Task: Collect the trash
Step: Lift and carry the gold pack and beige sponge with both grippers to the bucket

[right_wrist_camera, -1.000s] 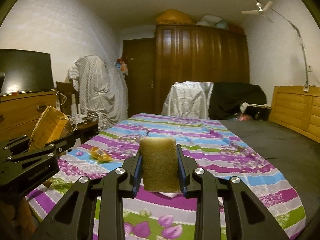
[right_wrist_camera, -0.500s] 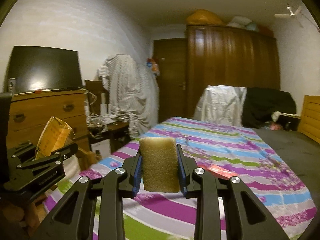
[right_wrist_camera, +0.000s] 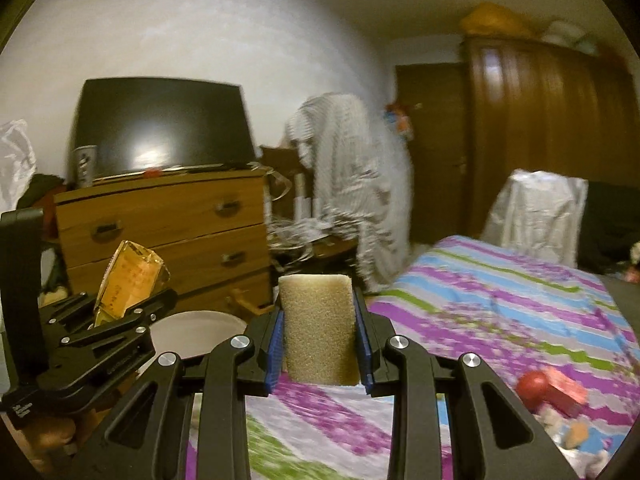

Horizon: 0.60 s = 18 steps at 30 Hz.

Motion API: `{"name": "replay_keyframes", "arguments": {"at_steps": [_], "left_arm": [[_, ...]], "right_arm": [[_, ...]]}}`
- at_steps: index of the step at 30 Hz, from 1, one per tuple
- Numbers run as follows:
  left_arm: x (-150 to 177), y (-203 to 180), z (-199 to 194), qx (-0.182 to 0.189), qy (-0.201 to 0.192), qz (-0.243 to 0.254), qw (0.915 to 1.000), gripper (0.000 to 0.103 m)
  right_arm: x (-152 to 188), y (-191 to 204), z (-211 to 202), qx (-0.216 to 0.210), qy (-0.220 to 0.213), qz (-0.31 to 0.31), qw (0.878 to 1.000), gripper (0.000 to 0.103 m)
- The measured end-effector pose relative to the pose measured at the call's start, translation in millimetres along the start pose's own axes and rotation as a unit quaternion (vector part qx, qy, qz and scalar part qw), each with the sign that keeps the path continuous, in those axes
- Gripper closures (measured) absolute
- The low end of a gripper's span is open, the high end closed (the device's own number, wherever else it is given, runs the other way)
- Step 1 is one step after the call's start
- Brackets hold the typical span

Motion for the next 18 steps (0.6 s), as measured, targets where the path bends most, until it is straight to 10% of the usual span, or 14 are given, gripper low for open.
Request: {"name": "replay_keyframes", "arguments": {"at_steps": [18], "left_arm": [[-3.2, 105.3, 112.0, -0.012, 0.149, -0.005, 0.9888, 0.070]], "right_arm": [[-48.4, 109.4, 230.1, -0.134, 0.221, -0.040, 0.965, 0.072]]}}
Point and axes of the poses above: each gripper's, at about its wrist camera, not at the fingertips, and z roughly the way its jaws point, y to its left, x to its underside, the point moved 3 cm from there along z, roughly the way its jaws point, and after that the axes turned 13 degrees about y, right-handed, at the moved point
